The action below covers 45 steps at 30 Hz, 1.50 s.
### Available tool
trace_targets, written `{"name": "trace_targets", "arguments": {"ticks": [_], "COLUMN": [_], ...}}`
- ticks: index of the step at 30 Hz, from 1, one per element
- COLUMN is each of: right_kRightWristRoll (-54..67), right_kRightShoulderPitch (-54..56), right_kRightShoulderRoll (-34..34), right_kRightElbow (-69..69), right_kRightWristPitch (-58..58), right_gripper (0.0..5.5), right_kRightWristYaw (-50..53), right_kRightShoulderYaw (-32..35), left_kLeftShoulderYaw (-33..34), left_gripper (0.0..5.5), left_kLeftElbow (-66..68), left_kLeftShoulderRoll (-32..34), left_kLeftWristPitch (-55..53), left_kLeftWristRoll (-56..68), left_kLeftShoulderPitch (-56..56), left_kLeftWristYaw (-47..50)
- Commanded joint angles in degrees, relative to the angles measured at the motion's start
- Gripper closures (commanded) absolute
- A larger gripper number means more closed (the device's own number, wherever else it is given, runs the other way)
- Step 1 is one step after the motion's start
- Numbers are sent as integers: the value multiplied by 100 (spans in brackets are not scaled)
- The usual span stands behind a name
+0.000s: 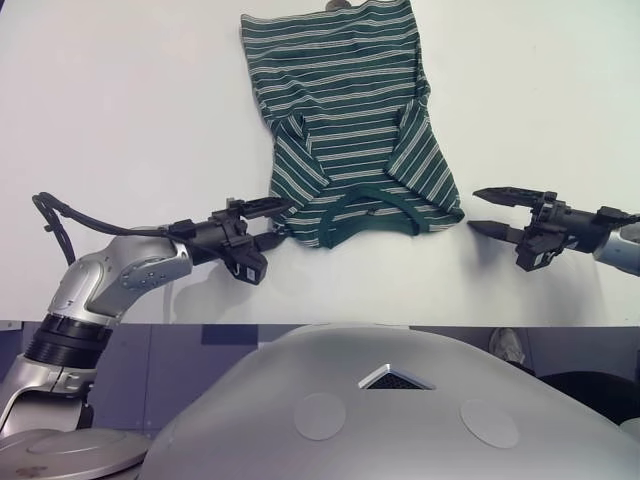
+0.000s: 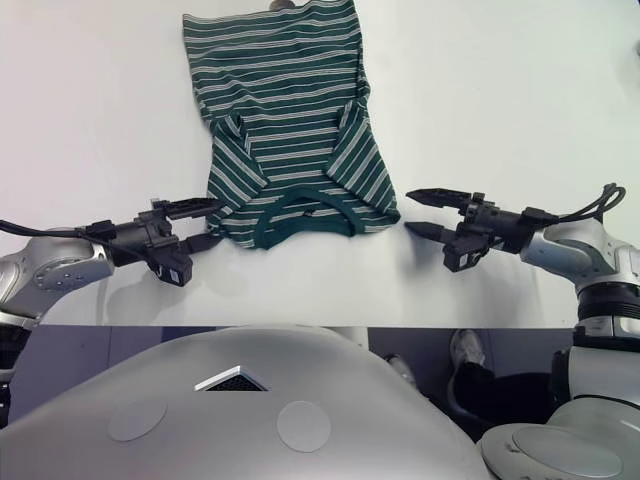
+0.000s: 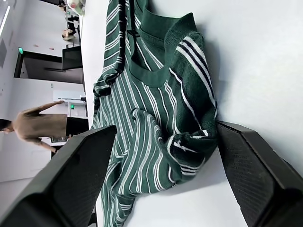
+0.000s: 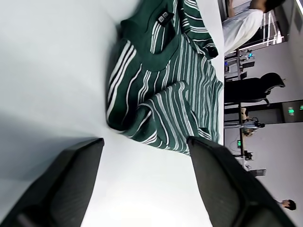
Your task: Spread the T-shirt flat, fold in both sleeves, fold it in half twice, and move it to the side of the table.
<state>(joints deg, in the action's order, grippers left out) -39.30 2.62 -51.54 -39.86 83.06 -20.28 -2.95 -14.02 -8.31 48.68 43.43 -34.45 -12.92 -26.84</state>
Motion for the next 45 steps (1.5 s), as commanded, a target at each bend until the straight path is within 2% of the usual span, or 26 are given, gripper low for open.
{"name": "trace_targets", "arguments": {"ticks": [1,8,12,19,23,25,27,30,32,35,39,42,43,45], "right_kRightWristRoll": [-1206,-1668,-1744,-1765,-1512,-1006,573,4056,5607,6559,7284,7849,8059,8276], "right_kRightShoulderPitch": [-110,242,324,512,791,970,1217,1428,1620,1716,1145,603,510,623], "right_kRightShoulderRoll": [100,134,101,4,-8,-90,-382,-1345,-2101,-3081,-3926,-4479,-4482,-4074], "right_kRightElbow": [-135,-273,-321,-454,-552,-525,6,2404,3770,4923,5946,6553,6641,6506], "right_kRightWristPitch": [-604,-975,-1087,-1179,-1076,-850,-1035,-3297,-4943,-6601,-7711,-8390,-8693,-9377], "right_gripper": [222,222,296,454,486,509,531,550,550,550,550,550,550,550], "right_kRightWristYaw": [347,1245,1633,2173,2149,1757,616,-2247,-4064,-6104,-7049,-7203,-7192,-7168], "right_kRightShoulderYaw": [-660,-1475,-1883,-2394,-2563,-2637,-2992,-3441,-3370,-3162,-2877,-2605,-2483,-2277], "left_kLeftShoulderYaw": [-371,-476,-612,-725,-769,-767,-887,-923,-810,-785,-827,-766,-659,-387], "left_gripper": [175,175,239,385,446,472,495,542,545,545,545,547,547,547], "left_kLeftElbow": [434,768,911,1084,1161,972,338,-885,-1435,-2146,-2940,-3624,-3691,-3351], "left_kLeftShoulderRoll": [13,92,103,133,49,-16,161,608,931,1371,1923,2367,2339,1968], "left_kLeftWristPitch": [-276,-480,-427,-404,-536,-759,-1100,-1980,-2748,-3981,-4788,-5329,-5574,-6242], "left_kLeftWristRoll": [-643,-675,-625,-511,-287,207,1490,3522,4471,5746,6322,6778,7073,7815], "left_kLeftShoulderPitch": [-210,-125,-60,36,238,332,489,982,1450,1885,1484,775,760,1217], "left_kLeftWristYaw": [-165,-35,-72,-67,-223,-549,-1398,-2771,-3613,-4629,-5177,-5280,-5220,-5029]}}
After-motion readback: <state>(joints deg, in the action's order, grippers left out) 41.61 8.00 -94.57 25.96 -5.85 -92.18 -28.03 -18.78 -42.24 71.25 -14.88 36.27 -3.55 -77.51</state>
